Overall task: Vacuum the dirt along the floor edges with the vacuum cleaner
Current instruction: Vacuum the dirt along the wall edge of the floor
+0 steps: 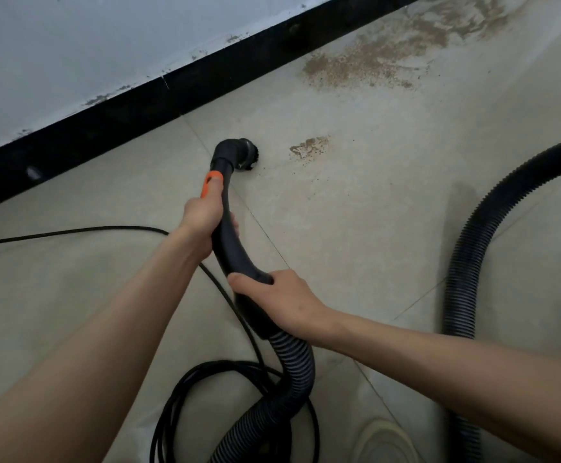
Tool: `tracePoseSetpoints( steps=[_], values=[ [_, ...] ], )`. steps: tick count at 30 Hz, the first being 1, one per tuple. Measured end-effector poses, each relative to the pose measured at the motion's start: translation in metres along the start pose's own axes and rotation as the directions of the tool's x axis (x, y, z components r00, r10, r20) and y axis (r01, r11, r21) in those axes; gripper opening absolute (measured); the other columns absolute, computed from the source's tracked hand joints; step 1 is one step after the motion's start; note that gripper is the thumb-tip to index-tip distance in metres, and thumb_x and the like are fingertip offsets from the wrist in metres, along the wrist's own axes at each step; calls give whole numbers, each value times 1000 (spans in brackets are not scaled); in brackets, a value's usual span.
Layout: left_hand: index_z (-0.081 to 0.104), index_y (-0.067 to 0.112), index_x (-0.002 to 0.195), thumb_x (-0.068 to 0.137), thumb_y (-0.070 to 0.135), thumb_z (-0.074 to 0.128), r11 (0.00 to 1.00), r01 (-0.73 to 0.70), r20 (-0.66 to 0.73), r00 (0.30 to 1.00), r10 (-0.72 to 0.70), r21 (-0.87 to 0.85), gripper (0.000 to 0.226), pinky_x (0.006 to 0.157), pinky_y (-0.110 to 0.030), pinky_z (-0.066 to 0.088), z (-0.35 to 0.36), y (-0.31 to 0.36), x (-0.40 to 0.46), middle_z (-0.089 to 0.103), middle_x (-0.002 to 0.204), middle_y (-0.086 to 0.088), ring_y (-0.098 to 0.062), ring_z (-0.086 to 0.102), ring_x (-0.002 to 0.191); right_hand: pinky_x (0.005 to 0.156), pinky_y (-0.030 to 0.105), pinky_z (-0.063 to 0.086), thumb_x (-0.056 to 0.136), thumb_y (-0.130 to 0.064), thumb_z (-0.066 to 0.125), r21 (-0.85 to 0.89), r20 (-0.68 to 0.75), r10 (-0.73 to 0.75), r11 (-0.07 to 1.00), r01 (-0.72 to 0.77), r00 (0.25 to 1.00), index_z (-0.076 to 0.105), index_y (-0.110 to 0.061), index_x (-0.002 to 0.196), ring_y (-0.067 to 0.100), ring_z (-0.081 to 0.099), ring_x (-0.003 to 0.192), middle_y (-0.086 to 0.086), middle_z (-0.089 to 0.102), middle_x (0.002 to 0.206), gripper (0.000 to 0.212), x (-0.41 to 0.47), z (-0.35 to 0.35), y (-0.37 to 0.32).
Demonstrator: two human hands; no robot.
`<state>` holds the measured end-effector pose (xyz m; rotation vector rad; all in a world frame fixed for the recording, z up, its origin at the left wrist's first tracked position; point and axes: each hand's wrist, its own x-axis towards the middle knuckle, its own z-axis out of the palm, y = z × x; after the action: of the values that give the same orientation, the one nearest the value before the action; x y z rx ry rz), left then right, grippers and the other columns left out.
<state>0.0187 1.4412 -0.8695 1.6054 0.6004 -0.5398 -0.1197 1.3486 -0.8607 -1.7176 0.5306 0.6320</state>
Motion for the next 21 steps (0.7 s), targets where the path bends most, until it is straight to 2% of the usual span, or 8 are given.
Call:
tracePoseSetpoints(
  steps=[3, 6, 9, 12, 16, 18, 21],
  values=[
    [47, 6, 87, 94, 52, 47, 999, 12, -1, 1000, -12, -35, 46, 39, -20, 46, 4, -12, -9, 48, 62, -9, -18, 49, 41, 75, 46, 59, 55, -71, 60, 30, 39, 9, 999, -11, 999, 68, -16, 73, 24, 69, 69, 3, 70, 73, 59, -12, -8, 10],
    [47, 9, 85, 94, 52, 47, 998, 22, -2, 1000, -22, -55, 44, 42, -21, 46, 7, -17, -15, 48, 61, -8, -19, 49, 44, 71, 44, 59, 71, -59, 69, 56, 94, 15, 998, -21, 995, 67, -14, 75, 19, 64, 60, 2, 67, 69, 45, -16, -13, 15],
    [47, 9, 85, 94, 53, 46, 998, 31, -5, 999, -32, -60, 44, 49, -25, 47, 8, -22, -20, 49, 61, -8, -20, 50, 47, 71, 39, 58, 77, -54, 70, 34, 140, 43, 998, -49, 989, 67, -13, 76, 18, 64, 59, 2, 67, 68, 42, -17, -19, 16],
    [48, 7, 86, 94, 51, 44, 999, 10, -4, 1000, -10, -48, 45, 53, -27, 47, 14, -31, -25, 51, 61, -8, -20, 51, 48, 66, 31, 54, 82, -59, 63, -153, 85, -19, 988, 32, 996, 60, -18, 72, 15, 65, 62, 0, 68, 70, 43, -16, -21, 13],
    [47, 10, 85, 95, 48, 42, 1000, -7, 20, 1000, 7, -13, 40, 59, -30, 48, 26, -42, -33, 52, 70, -8, -21, 54, 57, 70, 36, 55, 90, -56, 53, -391, 16, -121, 913, 118, 992, 51, -18, 83, 25, 68, 76, 6, 69, 82, 38, -9, -18, 8],
    [48, 9, 88, 94, 46, 44, 999, 33, 42, 999, -32, -12, 38, 67, -31, 49, 25, -40, -32, 52, 77, -8, -22, 54, 67, 69, 35, 53, 92, -58, 49, -451, 1, -143, 883, 128, 990, 49, -17, 90, 27, 66, 78, 6, 66, 83, 41, -8, -17, 5],
    [50, 8, 92, 90, 42, 49, 996, 88, 56, 995, -86, -34, 35, 61, -28, 47, 16, -29, -24, 52, 80, -7, -20, 52, 69, 73, 38, 55, 93, -59, 47, -450, 35, -144, 881, 145, 989, 48, -16, 91, 29, 66, 79, 10, 68, 88, 42, -6, -17, 0]
  ],
)
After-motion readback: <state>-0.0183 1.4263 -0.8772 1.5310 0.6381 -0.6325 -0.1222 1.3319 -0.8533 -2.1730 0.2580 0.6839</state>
